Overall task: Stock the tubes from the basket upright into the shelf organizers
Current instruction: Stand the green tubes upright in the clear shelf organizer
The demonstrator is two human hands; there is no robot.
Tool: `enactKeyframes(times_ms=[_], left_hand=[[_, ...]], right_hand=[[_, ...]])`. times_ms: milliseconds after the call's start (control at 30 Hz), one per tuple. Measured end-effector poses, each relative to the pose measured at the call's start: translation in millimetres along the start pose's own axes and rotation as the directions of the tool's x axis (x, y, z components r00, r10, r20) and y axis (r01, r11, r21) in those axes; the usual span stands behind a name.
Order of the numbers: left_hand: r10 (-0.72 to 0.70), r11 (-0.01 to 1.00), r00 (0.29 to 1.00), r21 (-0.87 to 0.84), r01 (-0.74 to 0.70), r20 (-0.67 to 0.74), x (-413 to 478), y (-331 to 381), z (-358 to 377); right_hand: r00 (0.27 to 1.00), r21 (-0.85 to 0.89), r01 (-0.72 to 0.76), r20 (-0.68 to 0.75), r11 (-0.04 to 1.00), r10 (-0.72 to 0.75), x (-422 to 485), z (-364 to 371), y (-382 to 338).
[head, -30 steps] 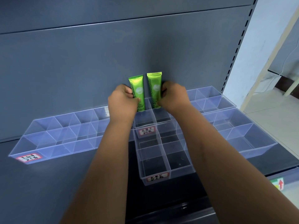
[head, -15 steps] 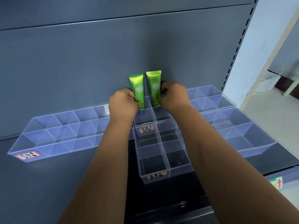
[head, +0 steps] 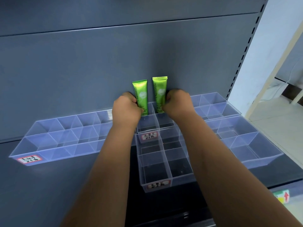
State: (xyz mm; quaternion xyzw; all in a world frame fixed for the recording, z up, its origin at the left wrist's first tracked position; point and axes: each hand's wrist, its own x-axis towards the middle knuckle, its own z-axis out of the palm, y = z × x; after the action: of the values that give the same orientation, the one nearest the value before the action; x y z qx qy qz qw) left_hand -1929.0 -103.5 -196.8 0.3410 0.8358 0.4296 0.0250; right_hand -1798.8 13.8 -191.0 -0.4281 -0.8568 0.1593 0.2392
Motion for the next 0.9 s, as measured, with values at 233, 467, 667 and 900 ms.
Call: enactKeyframes(times_ms=[233, 467, 667, 900], left_hand=[[-0.013, 1.0, 0.999, 0.0, 0.013, 0.031, 0.0, 2.7, -4.7], [-0.017, 0.999, 0.999, 0.036, 0.015, 0.041, 1.0, 4.6, -7.2], [-0.014, 0.999, 0.998, 0.048, 0.012, 0.055, 0.8, 8.4, -10.0], [0.029, 0.991, 1.0, 0.128, -0.03, 0.01, -17.0, 22.3, -30.4]], right_hand=[[0.999, 0.09, 0.009, 0.034, 0.996, -0.012, -5.6, -7.3, -1.7], [0.999, 0.113, -0.024, 0.025, 0.993, 0.021, -5.5, -6.6, -6.0], [0.998, 0.1, -0.047, 0.039, 0.994, 0.043, -6.2, -9.1, -8.8], [0.991, 0.028, -0.041, 0.128, 0.999, 0.037, -24.1, -31.8, -24.1]])
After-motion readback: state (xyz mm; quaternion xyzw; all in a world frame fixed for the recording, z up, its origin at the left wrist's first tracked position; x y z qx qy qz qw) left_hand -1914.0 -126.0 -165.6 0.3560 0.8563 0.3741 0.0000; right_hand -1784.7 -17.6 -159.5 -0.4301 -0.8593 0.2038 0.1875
